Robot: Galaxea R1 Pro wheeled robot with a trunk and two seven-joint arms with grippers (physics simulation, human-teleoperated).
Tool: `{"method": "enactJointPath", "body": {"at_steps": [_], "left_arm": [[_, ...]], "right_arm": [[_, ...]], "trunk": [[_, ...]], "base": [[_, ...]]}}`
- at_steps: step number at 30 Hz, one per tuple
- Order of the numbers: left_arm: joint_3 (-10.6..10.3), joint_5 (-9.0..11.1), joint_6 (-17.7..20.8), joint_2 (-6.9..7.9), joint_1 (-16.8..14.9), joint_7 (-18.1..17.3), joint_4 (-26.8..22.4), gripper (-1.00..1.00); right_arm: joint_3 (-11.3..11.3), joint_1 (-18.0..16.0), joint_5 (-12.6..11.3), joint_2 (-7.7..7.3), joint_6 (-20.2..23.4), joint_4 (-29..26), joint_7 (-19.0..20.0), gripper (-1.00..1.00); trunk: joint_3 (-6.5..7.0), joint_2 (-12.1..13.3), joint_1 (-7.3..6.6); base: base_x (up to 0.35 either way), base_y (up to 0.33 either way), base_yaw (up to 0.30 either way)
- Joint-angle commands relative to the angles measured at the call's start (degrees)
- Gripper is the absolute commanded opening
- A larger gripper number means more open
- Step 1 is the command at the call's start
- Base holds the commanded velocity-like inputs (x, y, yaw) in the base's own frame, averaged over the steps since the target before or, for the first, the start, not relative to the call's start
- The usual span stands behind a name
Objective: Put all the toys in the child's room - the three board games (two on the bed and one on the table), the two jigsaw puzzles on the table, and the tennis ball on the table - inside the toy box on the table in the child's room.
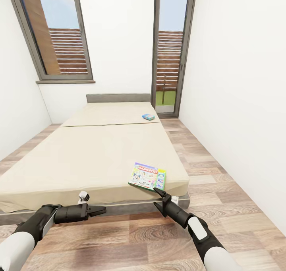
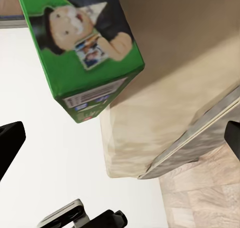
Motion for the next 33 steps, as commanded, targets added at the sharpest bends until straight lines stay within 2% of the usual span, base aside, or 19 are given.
{"method": "enactJointPath", "body": {"at_steps": [1,33], "left_arm": [[-0.21,0.21,0.61,0.04,-0.02,-0.16,-0.01,1.0],[-0.21,0.21,0.6,0.04,-0.02,-0.16,-0.01,1.0]], "right_arm": [[-0.33,-0.04,-0.05,0.06,0.38,-0.01,0.04,1.0],[-0.04,-0.04,0.17,0.06,0.12,-0.25,0.82,1.0]], "trunk": [[-0.05,-0.02,-0.01],[-0.05,-0.02,-0.01]], "base": [[0.001,0.004,0.0],[0.0,0.0,0.0]]}}
